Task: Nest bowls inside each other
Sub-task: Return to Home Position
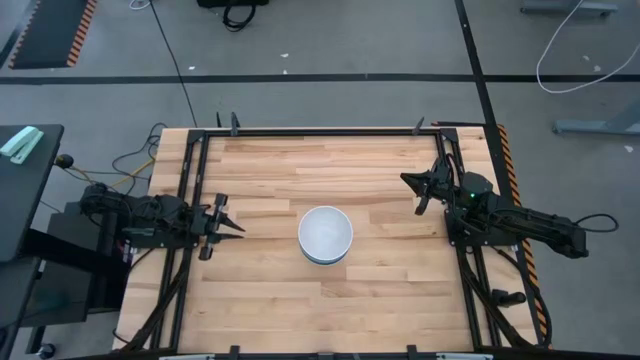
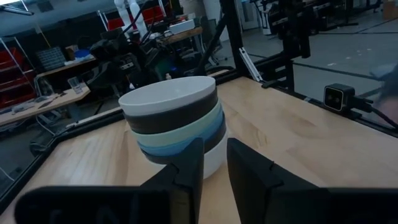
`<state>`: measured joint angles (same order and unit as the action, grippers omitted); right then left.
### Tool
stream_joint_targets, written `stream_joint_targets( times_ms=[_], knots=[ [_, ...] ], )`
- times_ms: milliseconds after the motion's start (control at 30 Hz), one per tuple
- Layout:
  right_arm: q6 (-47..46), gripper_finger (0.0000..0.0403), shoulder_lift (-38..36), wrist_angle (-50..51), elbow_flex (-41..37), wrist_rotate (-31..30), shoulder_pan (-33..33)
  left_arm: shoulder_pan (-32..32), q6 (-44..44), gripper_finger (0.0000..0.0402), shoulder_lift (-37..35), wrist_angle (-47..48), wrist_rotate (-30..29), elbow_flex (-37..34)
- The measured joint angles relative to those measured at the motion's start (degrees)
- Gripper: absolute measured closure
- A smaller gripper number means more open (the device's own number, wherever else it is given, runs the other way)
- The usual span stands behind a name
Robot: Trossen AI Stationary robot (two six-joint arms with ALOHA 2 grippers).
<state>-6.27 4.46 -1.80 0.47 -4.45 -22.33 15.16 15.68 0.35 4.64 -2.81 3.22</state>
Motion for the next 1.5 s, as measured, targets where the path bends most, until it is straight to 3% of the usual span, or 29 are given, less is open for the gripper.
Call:
stream_joint_targets(
  times_ms=[1500],
  knots=[
    [-0.01,0.0380,0.01,0.00,0.00,0.01,-0.01,0.02,0.00,0.0323,-0.01,-0.02,-0.09,0.07]
  ],
)
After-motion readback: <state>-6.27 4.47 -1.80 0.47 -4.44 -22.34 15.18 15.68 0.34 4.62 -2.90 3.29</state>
